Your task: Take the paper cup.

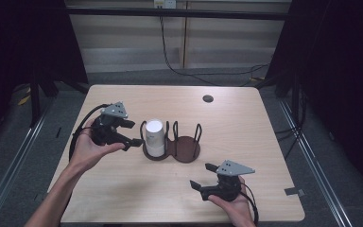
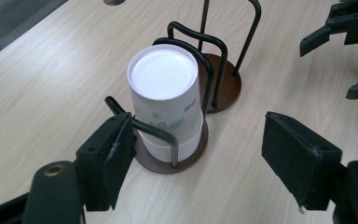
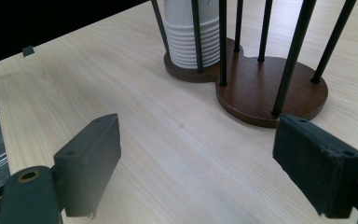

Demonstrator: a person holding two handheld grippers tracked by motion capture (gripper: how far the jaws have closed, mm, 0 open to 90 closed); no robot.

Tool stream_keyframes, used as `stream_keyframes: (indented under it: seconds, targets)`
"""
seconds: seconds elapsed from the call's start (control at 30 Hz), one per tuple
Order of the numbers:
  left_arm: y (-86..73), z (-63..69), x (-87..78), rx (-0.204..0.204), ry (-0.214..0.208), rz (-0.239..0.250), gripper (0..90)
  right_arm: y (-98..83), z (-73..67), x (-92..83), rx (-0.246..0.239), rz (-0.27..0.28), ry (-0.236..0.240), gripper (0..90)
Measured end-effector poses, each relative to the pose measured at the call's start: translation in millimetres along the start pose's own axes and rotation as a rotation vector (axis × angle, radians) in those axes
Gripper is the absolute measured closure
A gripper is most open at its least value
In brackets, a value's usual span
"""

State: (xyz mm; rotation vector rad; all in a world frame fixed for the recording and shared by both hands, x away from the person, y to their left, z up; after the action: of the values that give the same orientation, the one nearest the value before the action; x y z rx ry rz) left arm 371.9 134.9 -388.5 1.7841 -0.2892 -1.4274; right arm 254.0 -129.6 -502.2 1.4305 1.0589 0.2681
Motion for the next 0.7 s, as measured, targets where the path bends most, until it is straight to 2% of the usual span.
stream_keyframes:
  seconds: [0.03,0.2,0.3,0.37,0.53,0.6,0.7]
  targets:
    - [1.0,-1.3,0.9,0.018,-0.003,-0.016,24.6,0.1,-0.2,-0.2,-0.002,0.0,0.001,14.7]
    - [10.2,-2.5,8.3,0.033,0.002,-0.057,25.7,0.4,-0.5,-1.1,-0.002,0.002,0.003,14.7]
    - [15.2,-1.9,11.4,0.054,0.005,-0.077,31.7,0.5,-0.9,-1.2,-0.005,0.002,0.007,14.7]
    - [19.5,0.1,15.1,0.061,0.007,-0.09,32.0,0.3,-1.2,-1.3,-0.005,0.0,0.005,14.8]
    - [25.2,-2.3,19.2,0.056,0.007,-0.114,32.8,0.1,-1.7,-1.0,-0.006,-0.002,0.004,14.7]
    - [27.3,-5.2,20.9,0.063,0.007,-0.142,31.3,0.0,-2.4,-0.8,-0.008,-0.002,0.008,14.7]
    - [31.0,-8.0,24.7,0.077,-0.003,-0.18,33.6,-0.2,-2.8,-0.6,-0.008,-0.005,0.01,14.7]
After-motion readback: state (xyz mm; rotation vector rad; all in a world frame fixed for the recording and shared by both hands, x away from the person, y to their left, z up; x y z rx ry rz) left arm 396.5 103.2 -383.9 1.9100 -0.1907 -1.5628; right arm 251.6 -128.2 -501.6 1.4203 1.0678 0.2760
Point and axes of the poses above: each handheld gripper's, and its own axes: x roughly forward along the jaws, y roughly out of its top, z roughly to its right, the point moved 6 cm from there along x, roughly forward along the jaws, and after that the axes turned 4 degrees about y, right-handed, at the moved point
